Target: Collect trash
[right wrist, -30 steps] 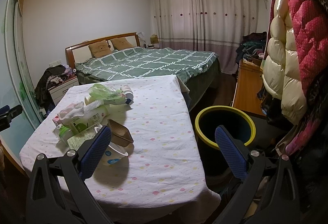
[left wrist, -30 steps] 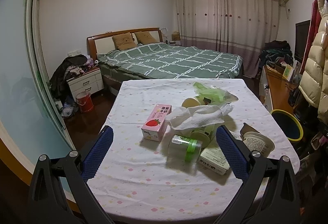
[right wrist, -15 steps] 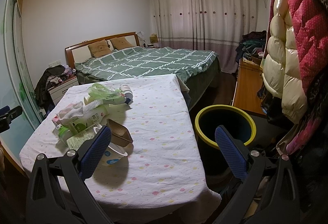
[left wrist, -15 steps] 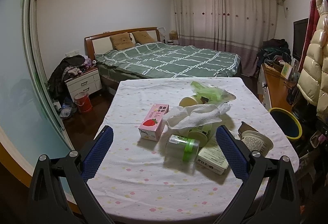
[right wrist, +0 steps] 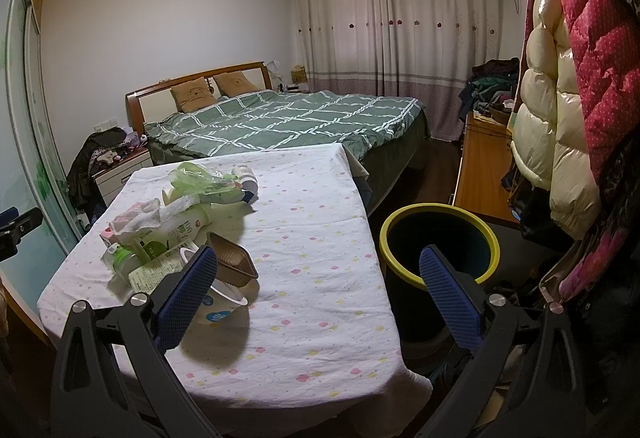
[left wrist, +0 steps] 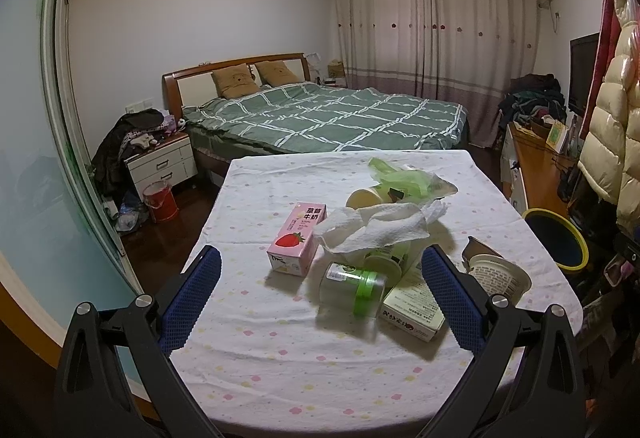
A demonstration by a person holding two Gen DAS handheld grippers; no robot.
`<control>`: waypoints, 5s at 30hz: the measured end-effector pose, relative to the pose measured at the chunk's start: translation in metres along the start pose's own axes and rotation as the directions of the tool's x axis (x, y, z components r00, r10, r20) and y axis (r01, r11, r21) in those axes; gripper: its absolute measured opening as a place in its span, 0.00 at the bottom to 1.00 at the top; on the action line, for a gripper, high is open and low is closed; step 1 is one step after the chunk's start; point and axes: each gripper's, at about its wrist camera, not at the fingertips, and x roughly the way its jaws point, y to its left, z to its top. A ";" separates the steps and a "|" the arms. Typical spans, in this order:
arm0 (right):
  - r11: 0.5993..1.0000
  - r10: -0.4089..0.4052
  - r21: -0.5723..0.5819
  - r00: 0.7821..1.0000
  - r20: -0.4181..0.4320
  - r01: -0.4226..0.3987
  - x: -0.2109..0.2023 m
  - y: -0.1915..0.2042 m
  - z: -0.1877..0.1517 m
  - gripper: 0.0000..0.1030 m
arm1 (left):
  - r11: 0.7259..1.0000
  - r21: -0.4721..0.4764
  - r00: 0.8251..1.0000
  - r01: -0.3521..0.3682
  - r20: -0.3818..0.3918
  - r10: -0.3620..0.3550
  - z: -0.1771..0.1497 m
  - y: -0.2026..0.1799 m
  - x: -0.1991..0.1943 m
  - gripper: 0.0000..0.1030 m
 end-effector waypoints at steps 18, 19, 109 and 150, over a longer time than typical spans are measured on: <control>1.000 0.001 0.004 1.000 -0.004 -0.001 0.002 -0.003 -0.001 0.94 | 1.000 0.003 1.000 0.001 -0.001 -0.001 0.000 -0.001 0.001 0.96; 1.000 0.001 0.003 1.000 -0.004 -0.001 0.002 -0.003 -0.001 0.94 | 1.000 0.003 1.000 0.000 -0.001 0.000 0.000 -0.001 0.001 0.96; 0.999 0.005 0.040 0.948 -0.318 0.008 0.243 -0.129 0.065 0.04 | 0.839 0.288 0.885 0.462 -0.208 -0.416 -0.011 -0.132 0.115 0.96; 0.975 0.081 0.222 0.941 -0.329 -0.006 0.192 -0.164 -0.010 0.36 | 0.661 0.407 0.771 0.631 -0.426 -0.474 -0.049 -0.185 0.146 0.79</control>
